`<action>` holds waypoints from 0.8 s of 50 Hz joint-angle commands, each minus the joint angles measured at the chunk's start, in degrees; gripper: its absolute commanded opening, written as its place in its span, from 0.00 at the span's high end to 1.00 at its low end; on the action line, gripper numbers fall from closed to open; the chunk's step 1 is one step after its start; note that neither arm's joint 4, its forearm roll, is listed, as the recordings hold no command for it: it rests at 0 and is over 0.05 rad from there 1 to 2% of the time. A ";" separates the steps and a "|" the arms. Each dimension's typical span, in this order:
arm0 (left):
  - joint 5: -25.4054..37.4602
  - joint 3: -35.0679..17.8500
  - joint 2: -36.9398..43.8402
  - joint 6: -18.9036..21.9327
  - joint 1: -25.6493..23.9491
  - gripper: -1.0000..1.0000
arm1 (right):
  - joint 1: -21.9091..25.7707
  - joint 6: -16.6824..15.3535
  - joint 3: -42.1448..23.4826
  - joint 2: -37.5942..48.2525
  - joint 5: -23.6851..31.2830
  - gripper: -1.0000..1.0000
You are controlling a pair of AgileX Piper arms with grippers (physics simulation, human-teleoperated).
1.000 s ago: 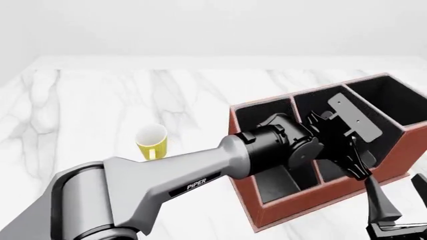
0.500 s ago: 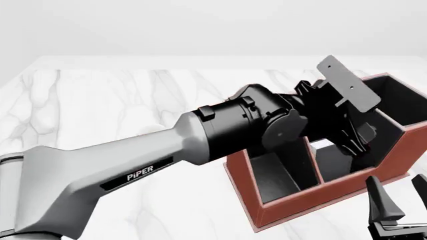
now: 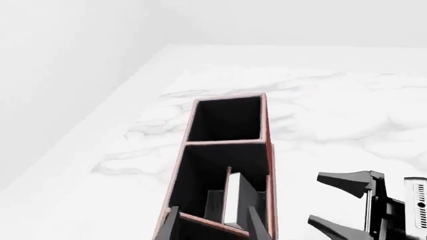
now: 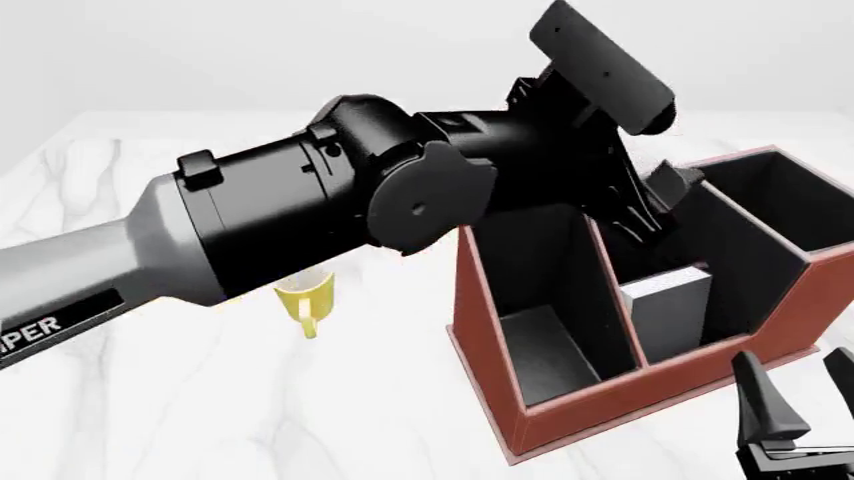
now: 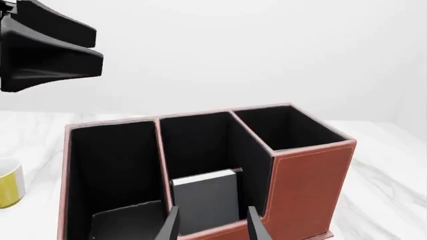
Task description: Pick up the book and place it in the back compartment of the caddy.
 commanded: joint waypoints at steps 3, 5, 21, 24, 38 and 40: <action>-5.90 11.60 -9.41 -1.75 6.27 0.00 | 0.27 0.06 0.00 -0.01 -0.09 0.00; -7.40 13.51 -10.44 -1.75 7.25 0.00 | 0.29 -0.08 -0.01 -0.29 0.16 0.00; -14.99 23.93 -15.10 -4.40 14.70 0.00 | 0.19 2.23 -0.01 11.13 -7.88 0.00; -15.59 24.89 -15.65 -4.63 15.10 0.00 | 0.37 1.34 -0.38 11.16 -8.05 0.00; -16.91 26.16 -16.34 -5.76 17.75 0.00 | 4.35 -1.57 -23.39 1.31 10.78 0.00; -16.97 26.20 -16.35 -5.91 17.91 0.00 | 5.04 -2.39 -28.88 0.47 13.89 0.00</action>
